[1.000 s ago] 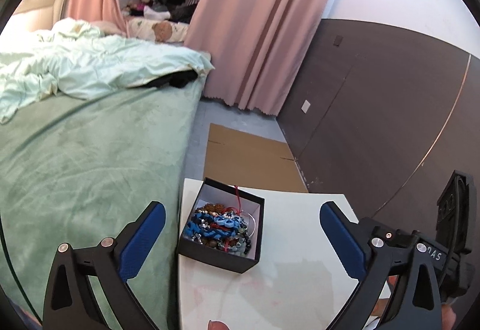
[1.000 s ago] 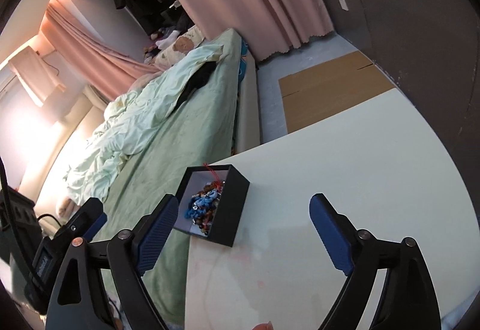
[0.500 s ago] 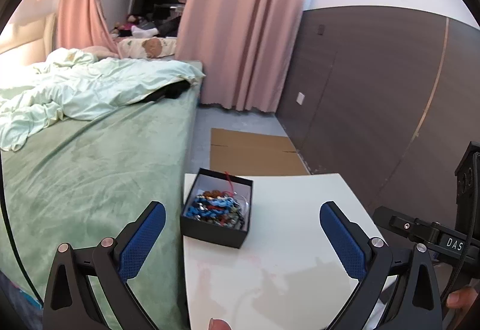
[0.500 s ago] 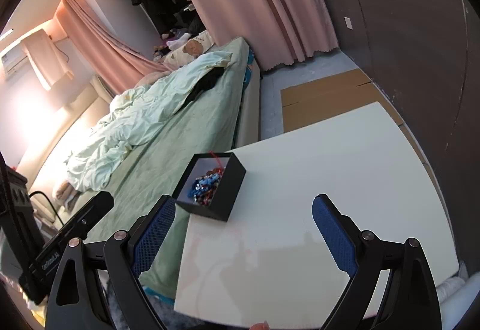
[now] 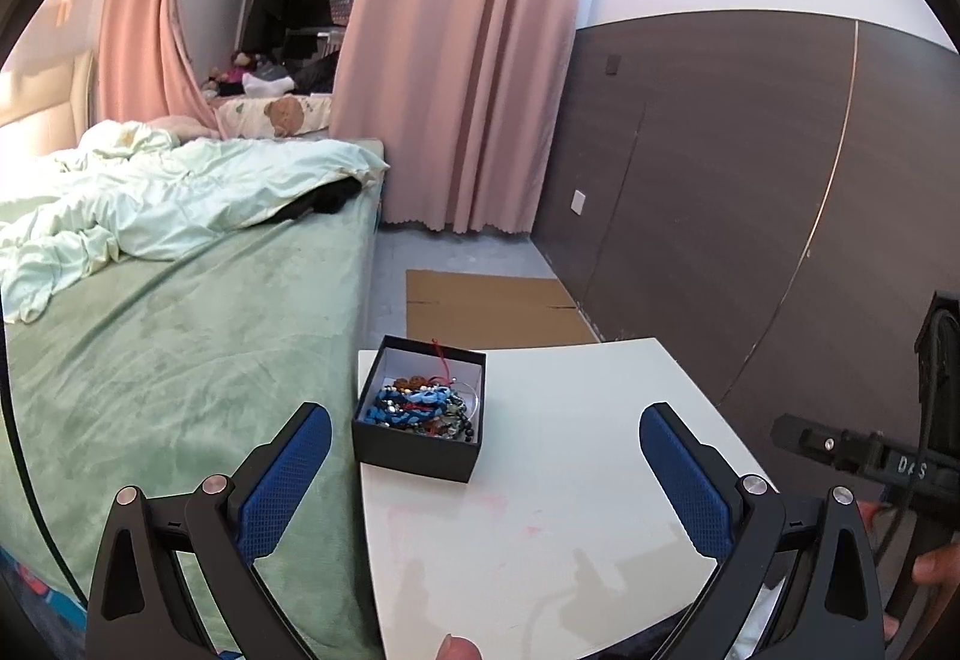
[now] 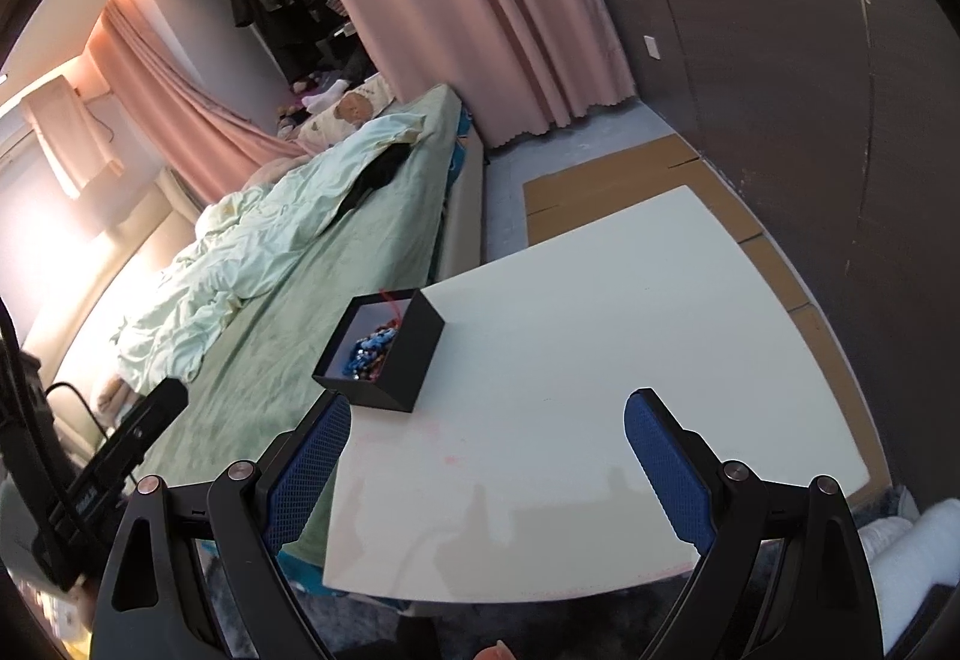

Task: Organize jewelry

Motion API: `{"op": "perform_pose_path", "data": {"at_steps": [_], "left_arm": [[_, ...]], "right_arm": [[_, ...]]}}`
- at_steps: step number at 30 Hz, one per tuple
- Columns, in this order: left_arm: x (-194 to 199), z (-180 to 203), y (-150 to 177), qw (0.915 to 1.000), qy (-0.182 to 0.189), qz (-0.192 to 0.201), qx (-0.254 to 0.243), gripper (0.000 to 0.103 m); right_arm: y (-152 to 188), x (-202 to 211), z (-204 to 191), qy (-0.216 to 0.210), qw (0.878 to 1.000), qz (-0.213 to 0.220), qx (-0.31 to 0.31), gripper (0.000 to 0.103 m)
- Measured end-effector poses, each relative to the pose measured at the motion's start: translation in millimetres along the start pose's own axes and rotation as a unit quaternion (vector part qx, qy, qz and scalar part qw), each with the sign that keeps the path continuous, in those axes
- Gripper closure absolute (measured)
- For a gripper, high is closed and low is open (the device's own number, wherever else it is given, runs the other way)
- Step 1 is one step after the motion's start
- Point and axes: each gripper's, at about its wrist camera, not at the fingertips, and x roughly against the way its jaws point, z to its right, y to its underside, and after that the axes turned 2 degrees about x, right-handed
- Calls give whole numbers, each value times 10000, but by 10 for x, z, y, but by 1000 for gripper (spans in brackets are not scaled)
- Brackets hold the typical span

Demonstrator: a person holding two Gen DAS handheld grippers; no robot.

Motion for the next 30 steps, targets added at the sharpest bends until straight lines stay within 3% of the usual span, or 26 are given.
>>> {"op": "perform_pose_path", "data": {"at_steps": [30], "left_arm": [[12,54,17,10000,11,52,-41,0]], "right_arm": [[-20,28,-39,29,9999,127,109,10]]}}
